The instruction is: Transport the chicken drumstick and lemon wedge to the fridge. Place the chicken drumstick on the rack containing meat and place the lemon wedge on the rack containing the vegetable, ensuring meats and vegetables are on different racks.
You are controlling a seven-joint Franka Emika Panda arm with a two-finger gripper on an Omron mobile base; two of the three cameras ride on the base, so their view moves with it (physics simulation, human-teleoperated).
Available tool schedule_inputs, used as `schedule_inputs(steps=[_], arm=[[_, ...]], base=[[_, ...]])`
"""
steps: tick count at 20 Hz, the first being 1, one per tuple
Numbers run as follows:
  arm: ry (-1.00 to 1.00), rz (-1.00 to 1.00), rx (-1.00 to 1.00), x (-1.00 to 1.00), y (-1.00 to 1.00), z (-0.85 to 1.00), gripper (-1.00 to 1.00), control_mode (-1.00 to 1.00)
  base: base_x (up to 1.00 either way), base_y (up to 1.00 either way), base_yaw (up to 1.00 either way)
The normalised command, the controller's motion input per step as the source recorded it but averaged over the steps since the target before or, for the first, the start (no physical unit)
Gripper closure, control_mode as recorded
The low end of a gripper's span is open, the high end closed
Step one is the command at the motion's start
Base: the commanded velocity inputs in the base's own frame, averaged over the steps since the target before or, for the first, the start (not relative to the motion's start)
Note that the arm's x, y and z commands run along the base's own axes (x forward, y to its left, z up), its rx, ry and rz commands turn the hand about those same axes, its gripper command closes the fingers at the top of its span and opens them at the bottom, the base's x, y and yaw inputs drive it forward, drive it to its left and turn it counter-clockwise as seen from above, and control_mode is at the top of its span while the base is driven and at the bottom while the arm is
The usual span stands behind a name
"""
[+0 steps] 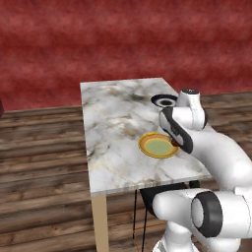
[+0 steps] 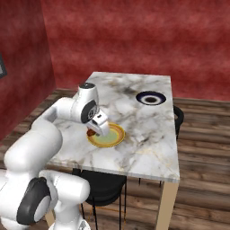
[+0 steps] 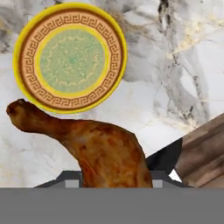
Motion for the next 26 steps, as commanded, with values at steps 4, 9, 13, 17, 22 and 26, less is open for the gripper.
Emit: schedule_inputs(steps=[4, 9, 13, 17, 22, 26], arm=[[-0.21, 0.34, -0.06, -1.0, 0.0, 0.78, 1.0, -1.0], [-0.18, 0.14, 0.0, -1.0, 0.0, 0.73, 1.0, -1.0], [-0.3, 0.07, 0.0, -0.93, 0.03, 0.93, 1.0, -1.0], [-0.18, 0.04, 0.0, -0.84, 0.01, 0.99, 1.0, -1.0], [-0.08, 0.0, 0.0, -0.82, 0.07, 0.79, 1.0, -1.0], [0.0, 0.0, 0.0, -0.75, 0.27, 0.77, 1.0, -1.0]], base=[[0.0, 0.0, 0.0], [0.0, 0.0, 0.0], [0.0, 0.0, 0.0], [0.0, 0.0, 0.0], [0.0, 0.0, 0.0], [0.0, 0.0, 0.0]])
